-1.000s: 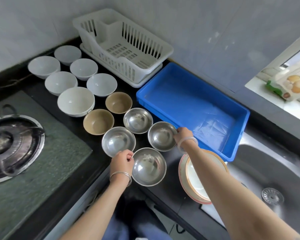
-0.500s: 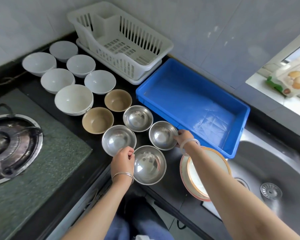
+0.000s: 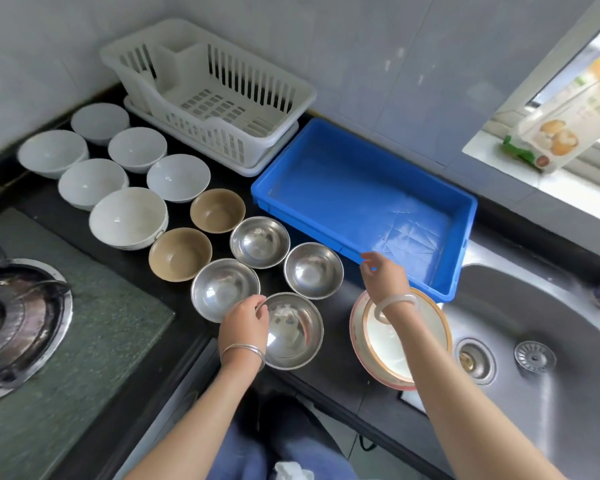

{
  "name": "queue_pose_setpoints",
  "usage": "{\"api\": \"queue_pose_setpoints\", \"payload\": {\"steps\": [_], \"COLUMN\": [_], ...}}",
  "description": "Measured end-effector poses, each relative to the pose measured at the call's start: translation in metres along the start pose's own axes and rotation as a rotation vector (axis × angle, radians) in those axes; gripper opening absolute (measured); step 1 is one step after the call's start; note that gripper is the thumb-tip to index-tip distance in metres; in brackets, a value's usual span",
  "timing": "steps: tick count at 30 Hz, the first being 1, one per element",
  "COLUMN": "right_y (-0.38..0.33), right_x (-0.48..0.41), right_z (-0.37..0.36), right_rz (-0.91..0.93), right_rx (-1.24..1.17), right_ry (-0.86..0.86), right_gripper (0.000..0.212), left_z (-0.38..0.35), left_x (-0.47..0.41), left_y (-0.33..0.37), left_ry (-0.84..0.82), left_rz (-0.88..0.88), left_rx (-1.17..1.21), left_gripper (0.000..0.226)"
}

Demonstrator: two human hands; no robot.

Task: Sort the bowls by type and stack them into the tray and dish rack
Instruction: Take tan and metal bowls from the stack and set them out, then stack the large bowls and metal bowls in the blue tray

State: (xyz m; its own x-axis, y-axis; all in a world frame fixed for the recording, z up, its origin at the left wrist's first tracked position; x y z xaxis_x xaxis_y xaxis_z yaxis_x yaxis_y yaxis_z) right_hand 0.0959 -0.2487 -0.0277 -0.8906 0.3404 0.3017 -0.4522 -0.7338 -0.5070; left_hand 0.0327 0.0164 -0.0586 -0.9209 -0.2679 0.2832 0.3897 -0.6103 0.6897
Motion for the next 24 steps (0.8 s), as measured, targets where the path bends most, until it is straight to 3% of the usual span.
{"api": "queue_pose_setpoints", "payload": {"steps": [5,11,16,24], "right_y": [0.055,0.133,0.156,0.147], "right_x": [0.031,0.064,0.079,0.082], "right_z": [0.047,0.052,0.05,0.043], "right_rz": [-0.019,-0.26,-0.357,-0.376], "right_rx": [0.037,0.023,-0.037,-0.067], "right_ry": [0.221,0.182,0.219,0.25], "right_gripper": [0.031,0.04,0.016,0.012], "left_z": [-0.016,-0.067,-0.107,-0.107], "left_x": [0.0,0.02,0.043,0.039], "left_y": [0.032,0.079,0.108,0.113], "left_ry": [-0.074,-0.317,-0.497,-0.436], "left_rz": [-0.1,-0.186,-0.309,-0.314], "left_rx": [-0.038,0.009,-0.087,-0.124], "left_gripper": [0.026,0.029,0.029,0.025]}}
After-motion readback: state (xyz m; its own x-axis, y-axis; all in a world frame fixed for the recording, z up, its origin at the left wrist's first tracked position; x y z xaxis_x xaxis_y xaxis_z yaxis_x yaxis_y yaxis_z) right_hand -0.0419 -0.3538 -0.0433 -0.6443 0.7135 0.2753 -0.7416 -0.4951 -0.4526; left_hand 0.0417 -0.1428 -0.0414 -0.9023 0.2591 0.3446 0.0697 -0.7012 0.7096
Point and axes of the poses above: each hand's wrist, its own x-axis away from the middle knuckle, its own z-axis out of the back of the hand, y = z × x, the point moved 7 cm from there along -x, towards the middle knuckle
